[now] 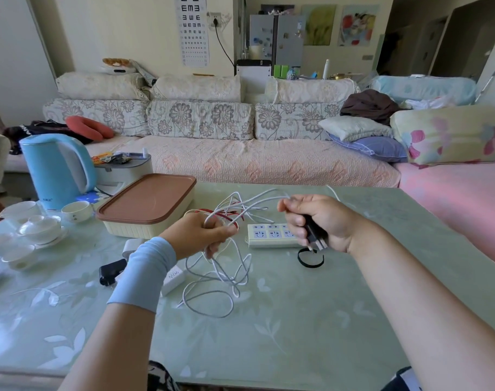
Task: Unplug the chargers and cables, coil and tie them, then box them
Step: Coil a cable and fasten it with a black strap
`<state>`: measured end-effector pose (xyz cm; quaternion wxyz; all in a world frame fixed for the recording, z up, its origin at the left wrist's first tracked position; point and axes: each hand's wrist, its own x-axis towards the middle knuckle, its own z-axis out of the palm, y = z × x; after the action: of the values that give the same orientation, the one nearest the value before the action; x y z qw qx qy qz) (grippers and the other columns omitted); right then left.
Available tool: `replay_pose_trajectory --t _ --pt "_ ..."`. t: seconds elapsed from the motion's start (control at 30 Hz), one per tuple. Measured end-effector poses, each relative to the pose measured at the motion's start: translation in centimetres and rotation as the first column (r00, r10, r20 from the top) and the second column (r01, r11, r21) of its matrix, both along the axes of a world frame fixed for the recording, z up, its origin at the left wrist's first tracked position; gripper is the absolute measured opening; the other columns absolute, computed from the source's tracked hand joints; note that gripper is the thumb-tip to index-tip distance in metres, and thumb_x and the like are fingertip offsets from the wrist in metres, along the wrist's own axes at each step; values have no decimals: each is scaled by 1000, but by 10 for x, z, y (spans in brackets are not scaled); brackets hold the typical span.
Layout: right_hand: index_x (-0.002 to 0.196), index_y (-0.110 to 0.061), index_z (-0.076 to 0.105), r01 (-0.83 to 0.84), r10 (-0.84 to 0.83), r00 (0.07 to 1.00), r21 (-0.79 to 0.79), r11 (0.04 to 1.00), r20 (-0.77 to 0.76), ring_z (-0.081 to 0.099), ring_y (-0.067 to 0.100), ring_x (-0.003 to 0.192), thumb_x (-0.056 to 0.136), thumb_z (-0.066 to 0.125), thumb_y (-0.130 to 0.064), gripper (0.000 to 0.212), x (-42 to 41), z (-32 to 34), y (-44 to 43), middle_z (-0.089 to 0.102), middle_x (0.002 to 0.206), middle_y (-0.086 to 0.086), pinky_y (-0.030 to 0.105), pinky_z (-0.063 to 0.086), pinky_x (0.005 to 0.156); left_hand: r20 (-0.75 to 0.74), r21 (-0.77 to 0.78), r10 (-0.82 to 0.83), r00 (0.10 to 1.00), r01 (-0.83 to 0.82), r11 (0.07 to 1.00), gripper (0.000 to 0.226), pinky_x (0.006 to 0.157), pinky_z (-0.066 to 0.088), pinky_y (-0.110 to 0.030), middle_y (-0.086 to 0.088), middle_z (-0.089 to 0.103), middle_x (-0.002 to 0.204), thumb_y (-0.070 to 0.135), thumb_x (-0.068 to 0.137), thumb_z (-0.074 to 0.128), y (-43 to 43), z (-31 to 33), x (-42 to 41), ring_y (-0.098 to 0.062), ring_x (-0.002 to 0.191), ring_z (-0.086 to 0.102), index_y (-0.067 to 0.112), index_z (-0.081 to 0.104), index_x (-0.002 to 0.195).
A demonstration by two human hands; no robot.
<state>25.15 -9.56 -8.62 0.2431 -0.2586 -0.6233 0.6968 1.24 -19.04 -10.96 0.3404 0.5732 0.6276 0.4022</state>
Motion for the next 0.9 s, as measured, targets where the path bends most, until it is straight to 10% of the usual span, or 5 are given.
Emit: replay_pose_trajectory --t 0.17,0.3,0.4,0.6,0.9 --pt "98 -8 64 112 -112 993 41 993 -23 49 11 44 101 48 -13 17 -10 -5 -8 63 72 1 21 38 40 828 32 -48 558 38 999 27 42 37 -17 7 21 60 36 98 44 4 5 20 -6 42 20 16 54 82" --pt "105 -8 69 9 -26 994 153 988 111 45 13 41 87 70 -35 32 -32 -8 -27 62 64 13 17 37 43 952 110 -100 289 -21 994 33 42 7 -20 8 22 54 42 92 43 10 11 43 -7 39 14 15 50 74" --pt "96 -11 71 -108 42 958 220 970 285 49 25 59 71 83 -46 44 -38 -10 -35 72 96 23 35 36 62 983 141 -118 139 -163 977 22 47 7 -21 6 23 56 32 81 41 11 12 48 -9 44 13 13 48 72" --pt "114 2 64 -460 353 775 83 884 524 38 11 40 91 66 -22 33 -35 -9 -49 75 104 5 20 32 40 965 170 -115 236 -226 959 21 50 8 -19 3 23 60 30 63 34 7 15 44 -11 46 15 12 45 64" --pt "78 -23 68 -569 365 622 79 819 693 39 11 41 91 67 -17 14 -28 -7 -42 71 86 -2 20 29 41 896 104 65 439 -351 931 4 46 9 -14 2 19 56 20 58 36 4 13 15 -13 49 6 20 34 56"
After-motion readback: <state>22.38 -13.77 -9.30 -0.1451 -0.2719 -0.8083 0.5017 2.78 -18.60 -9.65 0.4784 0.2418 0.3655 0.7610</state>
